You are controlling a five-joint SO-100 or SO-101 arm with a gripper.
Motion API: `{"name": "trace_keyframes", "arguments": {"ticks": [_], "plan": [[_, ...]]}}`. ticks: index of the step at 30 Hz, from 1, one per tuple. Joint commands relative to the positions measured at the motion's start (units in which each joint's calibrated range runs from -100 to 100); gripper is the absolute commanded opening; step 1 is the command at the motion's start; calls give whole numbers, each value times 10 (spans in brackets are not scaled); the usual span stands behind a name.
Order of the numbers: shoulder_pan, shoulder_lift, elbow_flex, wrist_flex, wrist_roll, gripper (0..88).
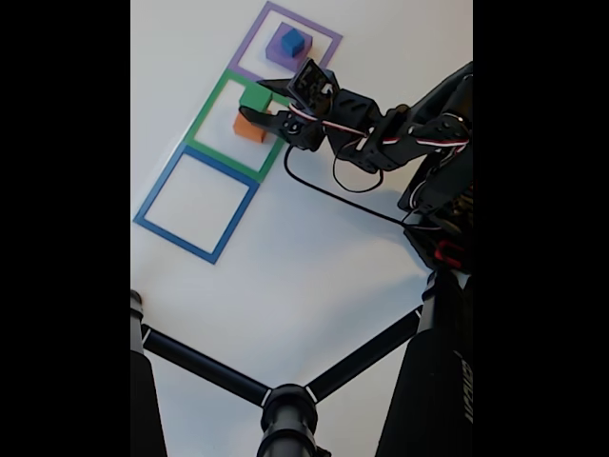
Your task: Tower of hanoi
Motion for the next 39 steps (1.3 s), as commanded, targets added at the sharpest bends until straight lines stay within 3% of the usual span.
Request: {"name": "trace_keyframes", "arguments": {"ticks": [1, 39], "plan": [[-7, 20, -21, -41, 5, 83], [-52, 126, -28, -107, 5, 106]]}}
